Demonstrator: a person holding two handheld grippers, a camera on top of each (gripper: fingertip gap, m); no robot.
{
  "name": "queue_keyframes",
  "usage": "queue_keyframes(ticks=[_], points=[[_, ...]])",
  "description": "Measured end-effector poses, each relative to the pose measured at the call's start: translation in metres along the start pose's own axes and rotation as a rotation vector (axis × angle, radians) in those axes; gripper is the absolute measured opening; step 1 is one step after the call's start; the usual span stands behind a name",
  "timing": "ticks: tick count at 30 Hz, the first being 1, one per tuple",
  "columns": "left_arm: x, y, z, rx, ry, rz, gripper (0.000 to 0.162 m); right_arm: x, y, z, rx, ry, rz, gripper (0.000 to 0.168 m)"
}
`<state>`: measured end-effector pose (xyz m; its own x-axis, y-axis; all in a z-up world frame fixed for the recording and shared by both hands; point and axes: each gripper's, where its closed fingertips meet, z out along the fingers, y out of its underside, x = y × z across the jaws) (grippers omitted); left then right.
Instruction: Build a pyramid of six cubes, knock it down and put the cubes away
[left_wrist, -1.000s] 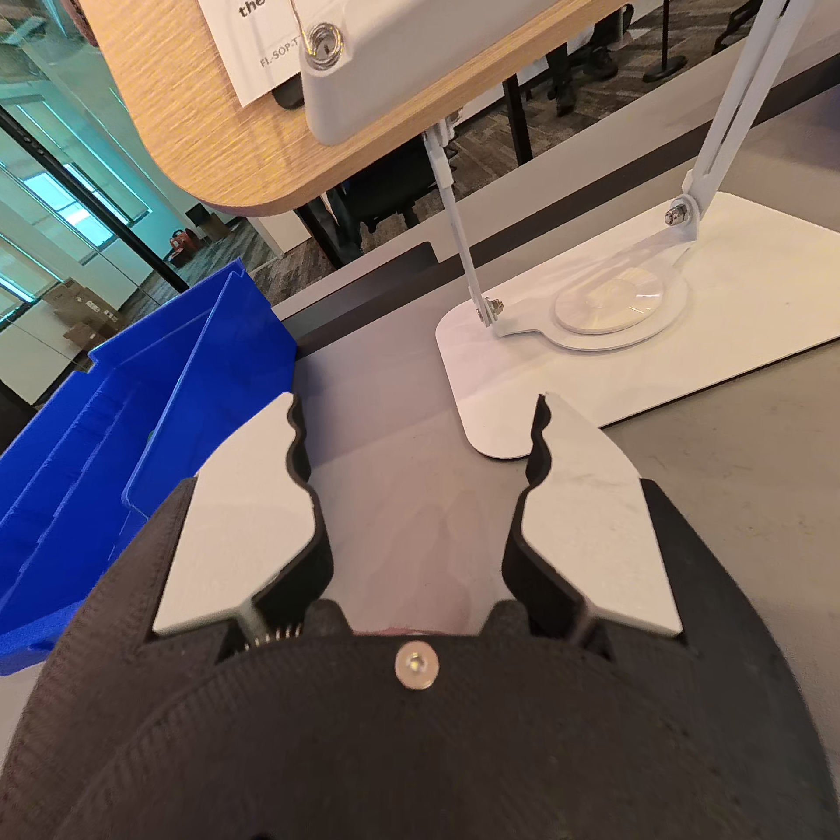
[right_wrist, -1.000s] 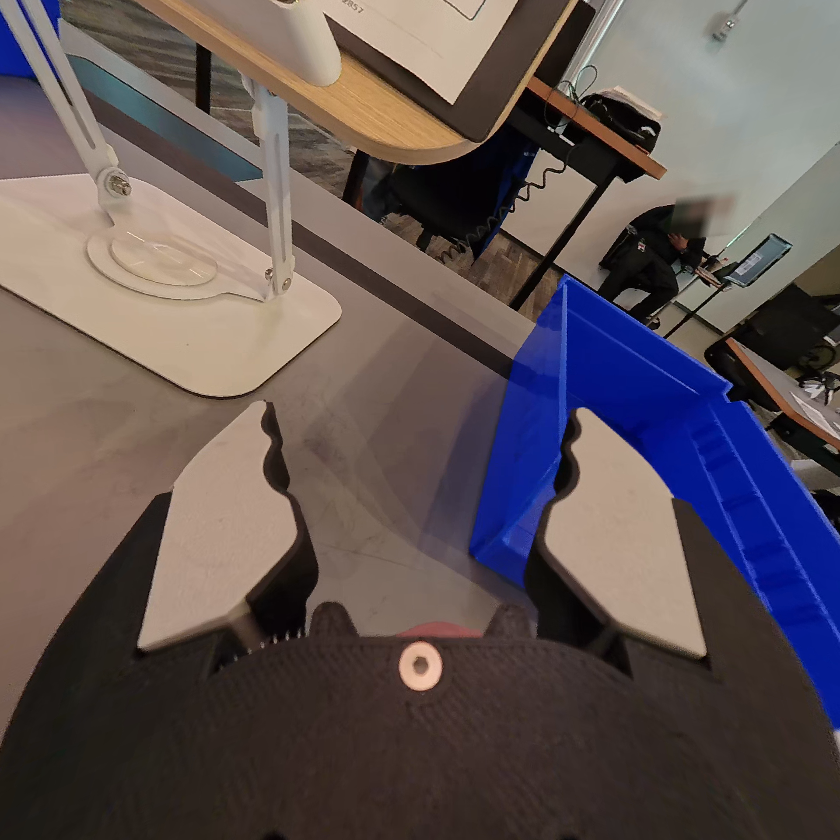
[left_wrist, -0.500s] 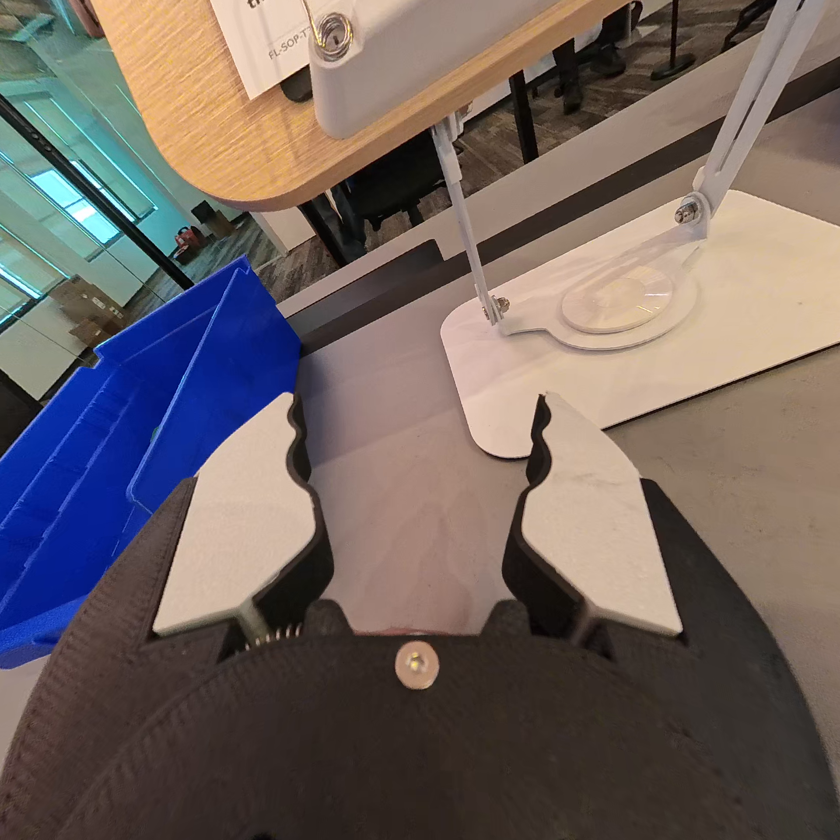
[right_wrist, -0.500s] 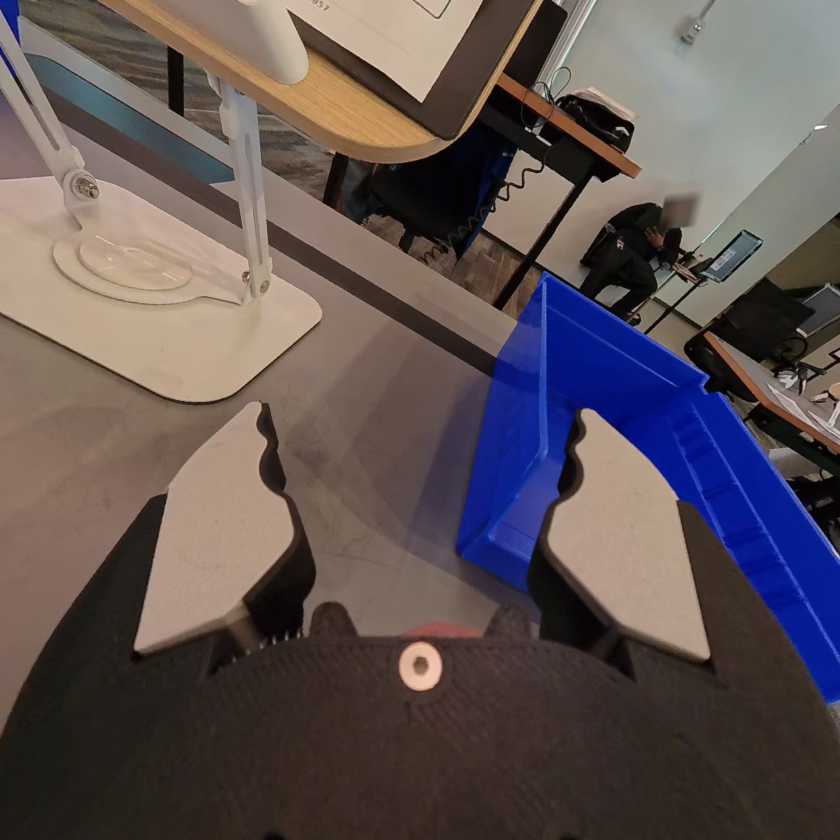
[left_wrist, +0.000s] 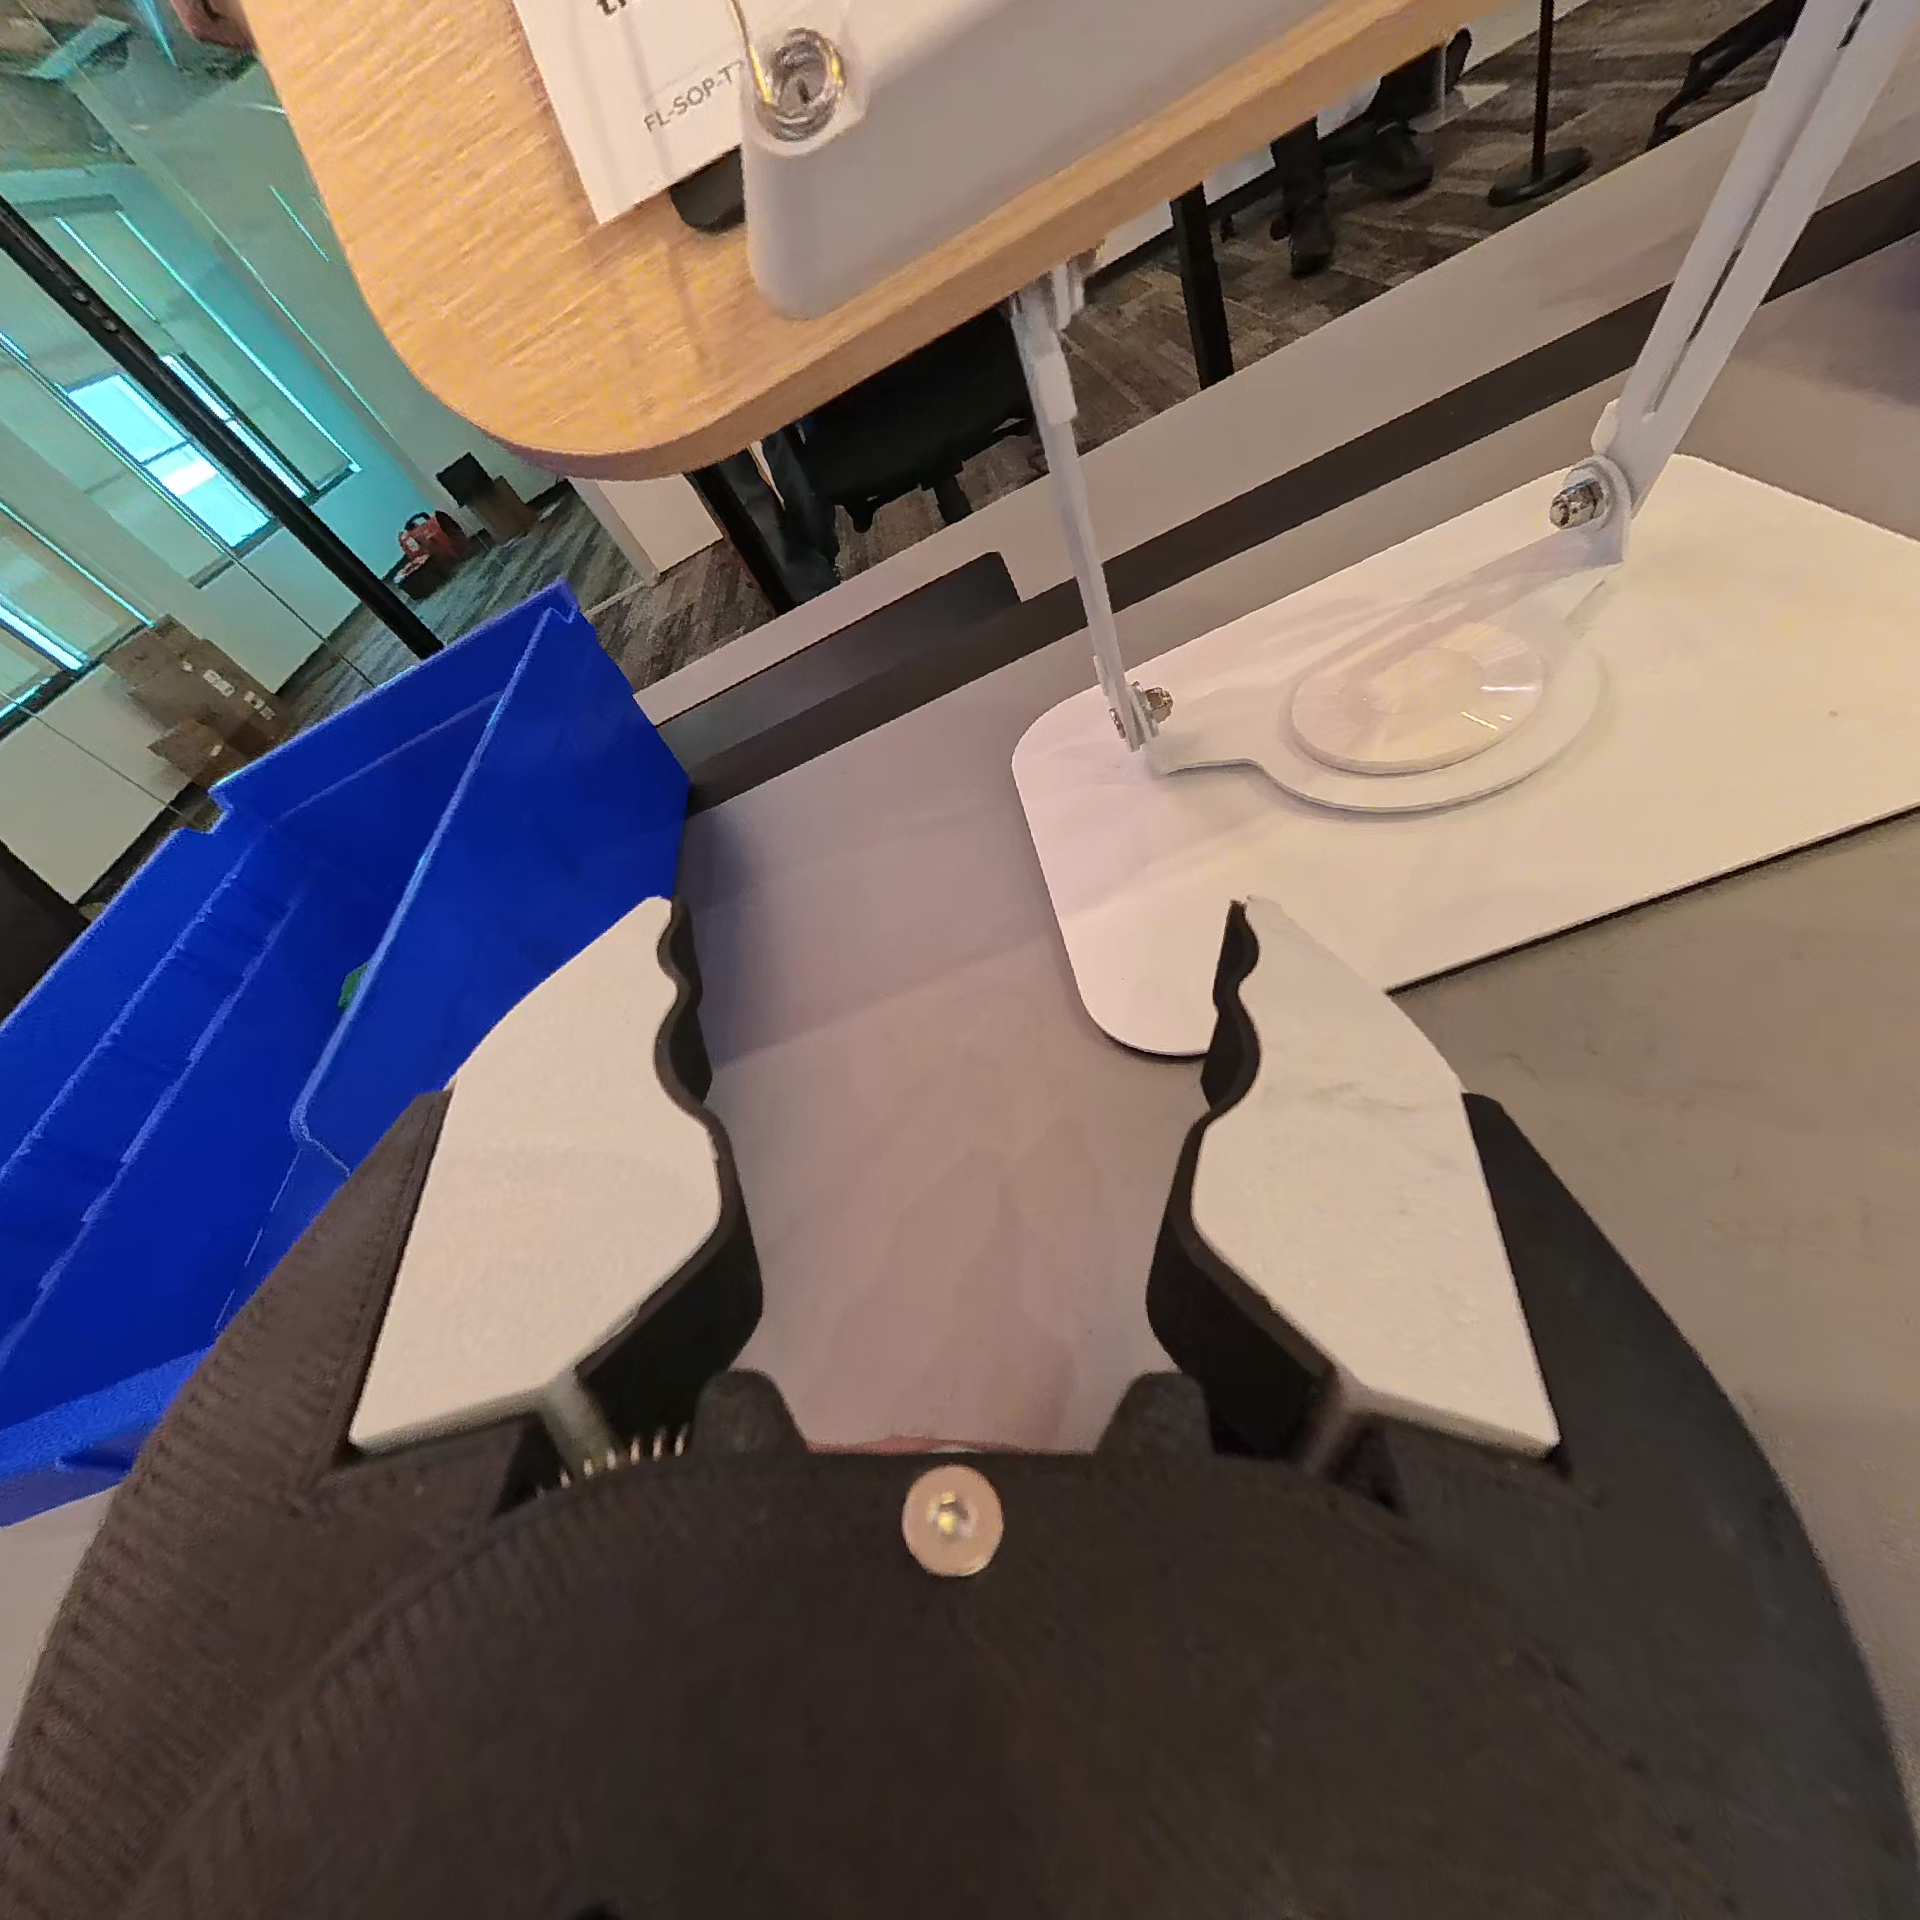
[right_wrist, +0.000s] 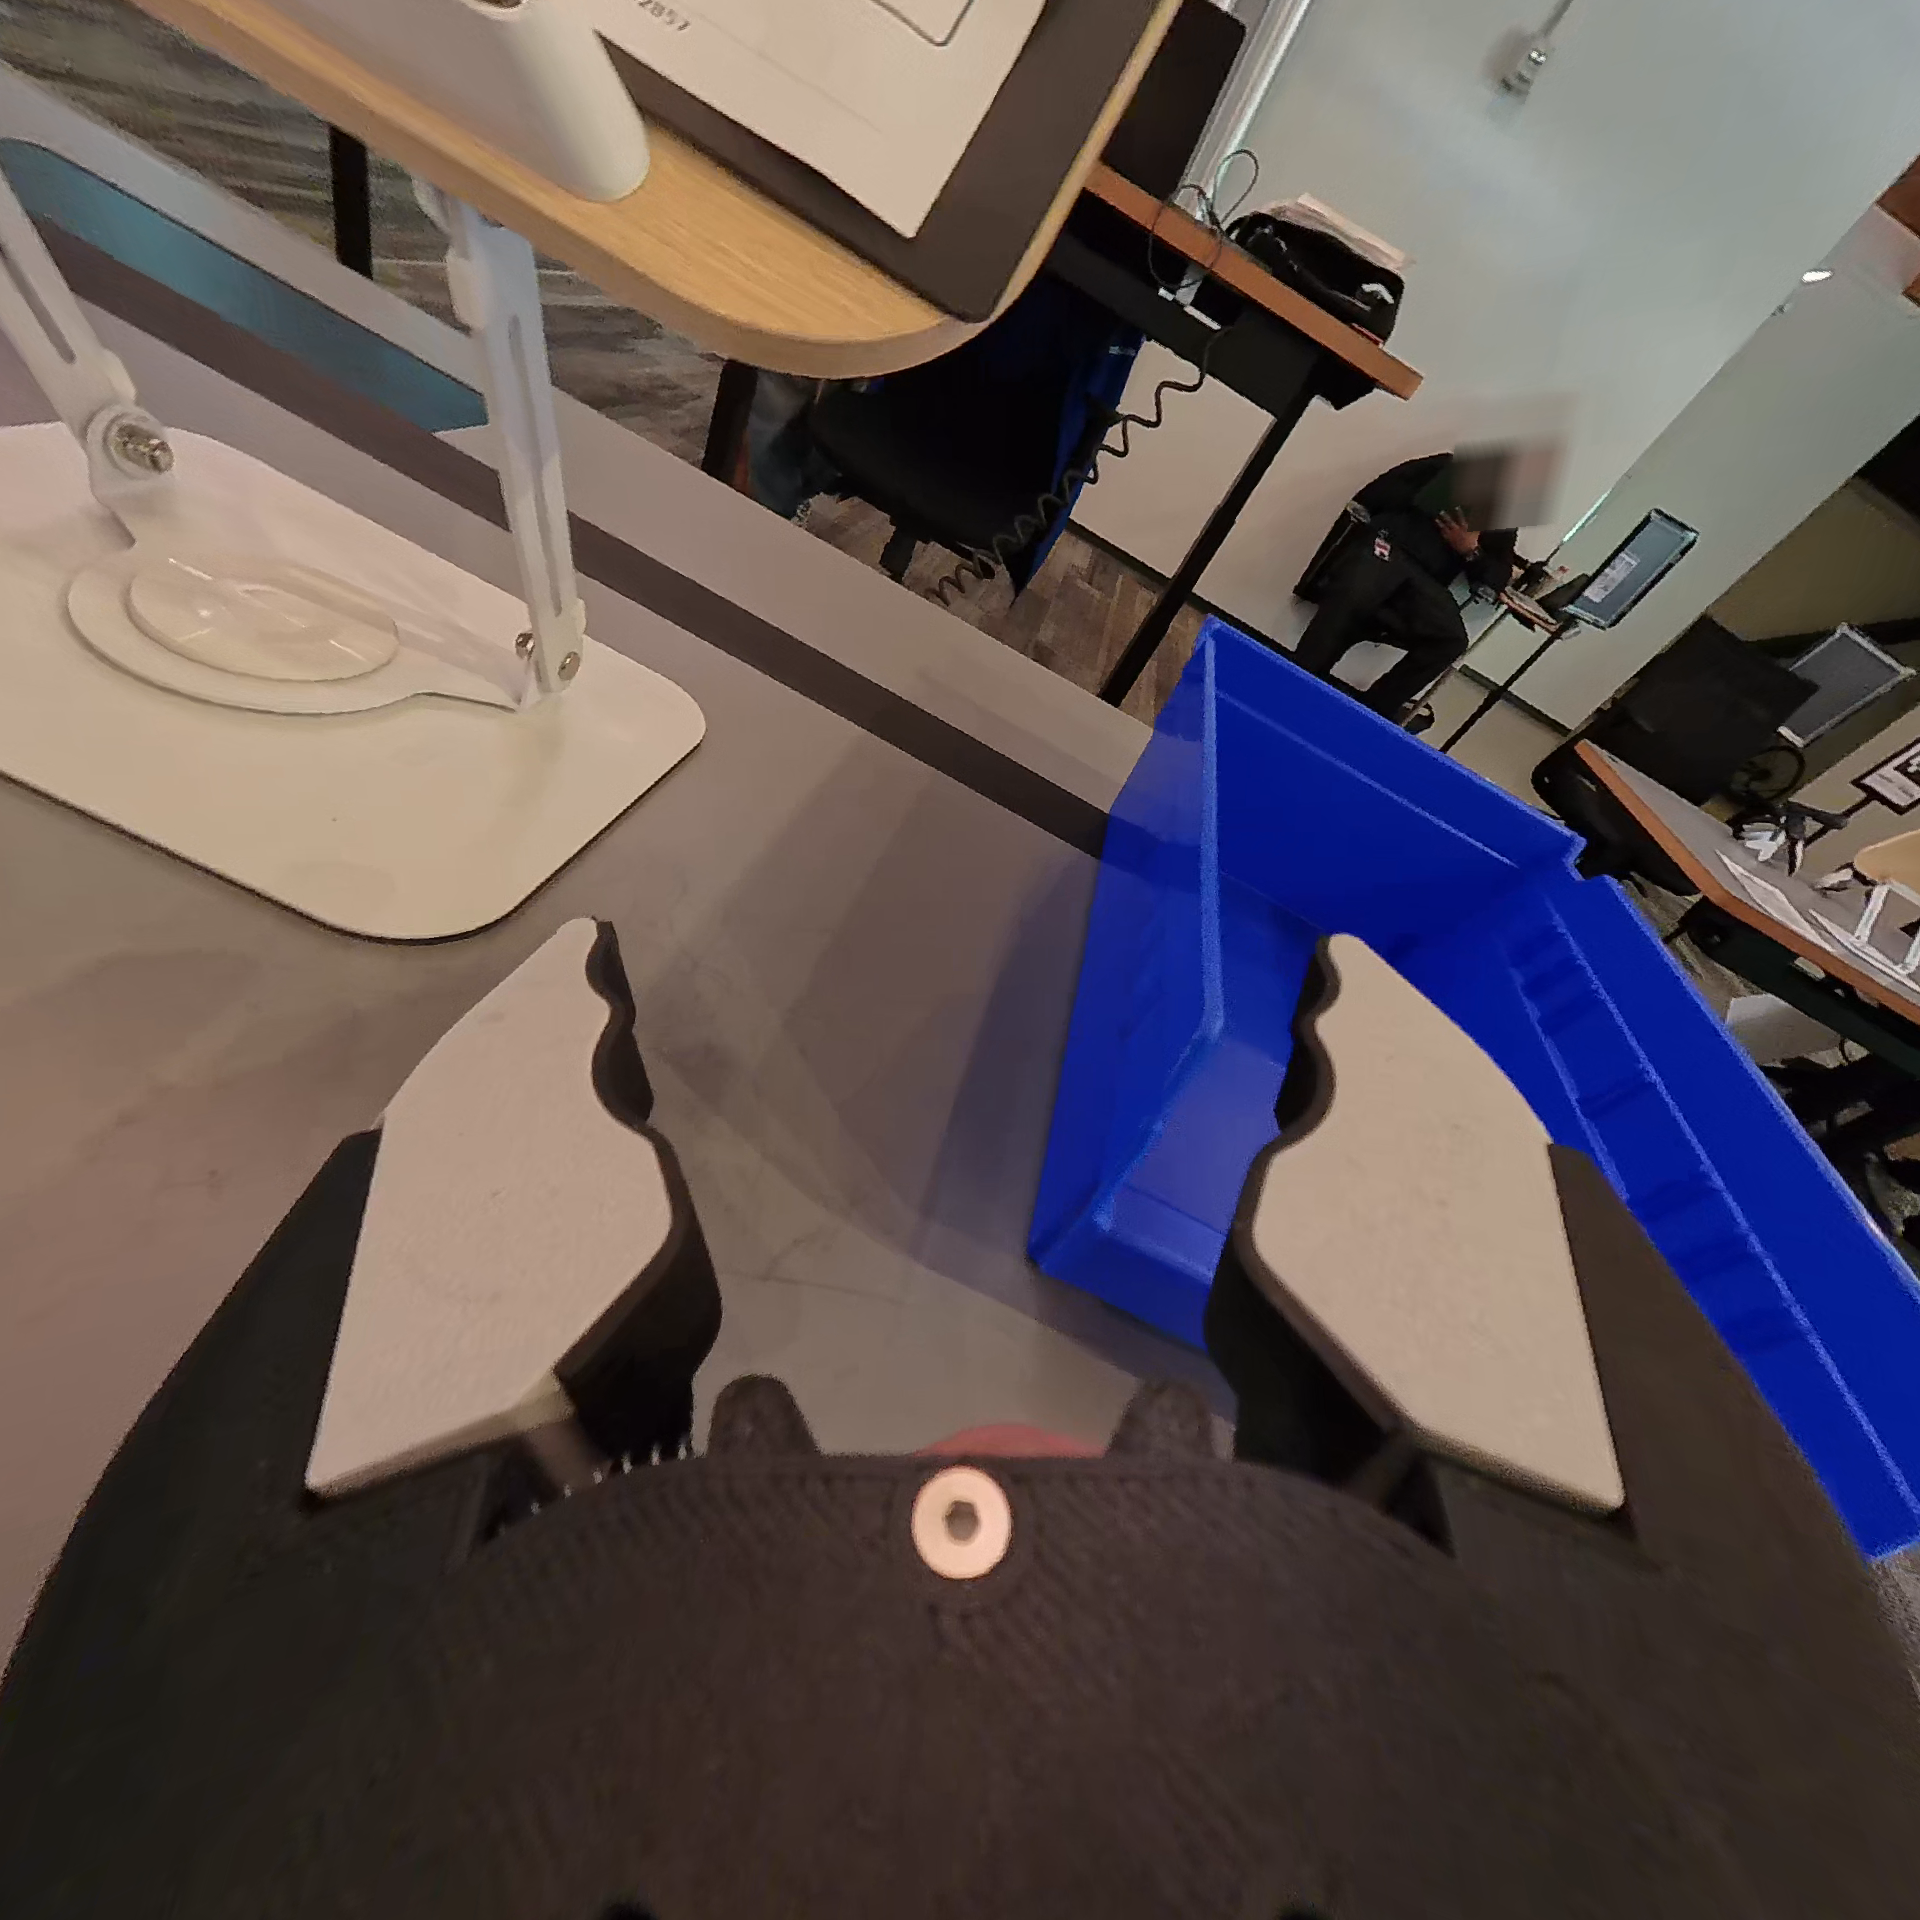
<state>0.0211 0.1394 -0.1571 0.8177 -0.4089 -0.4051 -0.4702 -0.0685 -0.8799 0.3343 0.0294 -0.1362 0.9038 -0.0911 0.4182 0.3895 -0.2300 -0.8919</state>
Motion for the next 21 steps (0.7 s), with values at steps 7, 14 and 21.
queue_keyframes(ticks=[7, 14, 21], points=[[-0.004, -0.012, -0.005, 0.055, 0.026, -0.109, 0.097, 0.014, -0.006, -0.008, 0.021, 0.072, 0.053, 0.119], [0.000, -0.018, -0.011, 0.070, 0.002, -0.110, 0.099, 0.011, -0.012, -0.011, 0.036, 0.105, 0.162, 0.119], [0.022, -0.025, -0.015, 0.078, 0.019, -0.058, 0.099, -0.009, -0.021, -0.010, 0.057, 0.079, 0.230, 0.119]])
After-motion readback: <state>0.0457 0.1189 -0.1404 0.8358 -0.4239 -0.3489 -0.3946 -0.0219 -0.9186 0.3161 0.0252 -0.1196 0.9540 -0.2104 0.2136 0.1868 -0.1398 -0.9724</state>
